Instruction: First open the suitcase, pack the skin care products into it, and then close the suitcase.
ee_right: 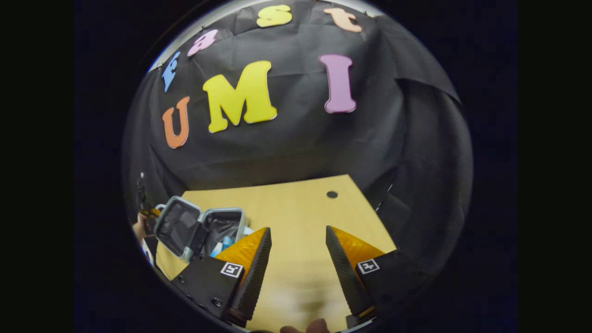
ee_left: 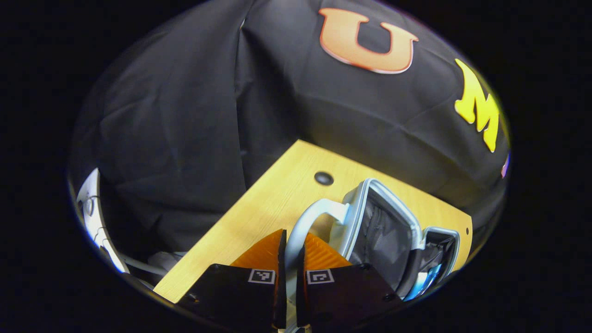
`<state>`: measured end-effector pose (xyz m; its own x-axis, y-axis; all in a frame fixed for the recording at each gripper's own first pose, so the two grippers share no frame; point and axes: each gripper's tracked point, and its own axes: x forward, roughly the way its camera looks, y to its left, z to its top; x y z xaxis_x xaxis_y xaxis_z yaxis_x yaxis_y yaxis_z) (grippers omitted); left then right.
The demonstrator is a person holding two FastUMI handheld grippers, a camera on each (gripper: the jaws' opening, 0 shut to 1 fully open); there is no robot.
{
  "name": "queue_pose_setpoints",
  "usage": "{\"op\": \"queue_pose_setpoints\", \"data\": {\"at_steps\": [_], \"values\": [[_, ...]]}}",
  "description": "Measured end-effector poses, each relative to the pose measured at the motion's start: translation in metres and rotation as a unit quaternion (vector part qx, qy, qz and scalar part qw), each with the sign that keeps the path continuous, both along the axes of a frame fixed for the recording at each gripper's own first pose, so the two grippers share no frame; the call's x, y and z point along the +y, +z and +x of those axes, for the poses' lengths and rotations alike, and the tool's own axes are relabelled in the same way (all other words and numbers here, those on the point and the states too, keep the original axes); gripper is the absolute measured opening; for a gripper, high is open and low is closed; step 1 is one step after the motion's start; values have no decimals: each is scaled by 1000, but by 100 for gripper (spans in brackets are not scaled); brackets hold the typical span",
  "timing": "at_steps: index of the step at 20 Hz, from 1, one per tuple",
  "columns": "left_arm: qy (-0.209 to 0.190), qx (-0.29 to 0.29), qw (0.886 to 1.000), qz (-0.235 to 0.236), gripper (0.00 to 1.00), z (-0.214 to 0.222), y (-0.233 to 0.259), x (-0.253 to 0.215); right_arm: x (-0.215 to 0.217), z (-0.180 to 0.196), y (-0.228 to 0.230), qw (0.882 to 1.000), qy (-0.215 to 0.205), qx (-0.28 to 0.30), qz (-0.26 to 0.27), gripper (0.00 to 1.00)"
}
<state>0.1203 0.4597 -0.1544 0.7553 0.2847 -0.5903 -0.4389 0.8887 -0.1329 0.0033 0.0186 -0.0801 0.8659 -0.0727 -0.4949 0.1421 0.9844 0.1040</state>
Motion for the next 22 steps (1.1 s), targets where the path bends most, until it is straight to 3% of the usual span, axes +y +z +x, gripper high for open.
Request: {"op": "queue_pose_setpoints", "data": {"at_steps": [3,6,10,16,22], "values": [[4,-55,997,49,11,-10,74,-49,-11,-5,-1,1000,-11,-20,5,71],[-25,-106,989,105,11,-21,135,-127,-30,-13,1,999,-22,-31,15,71],[-72,-134,978,141,10,-22,159,-247,-58,-23,13,998,-30,-43,21,71],[-122,-163,970,134,10,-18,127,-402,-108,-47,30,997,-40,-60,-17,72],[-186,-138,964,128,10,-4,41,-489,-151,-76,23,995,-47,-38,-85,71]]}}
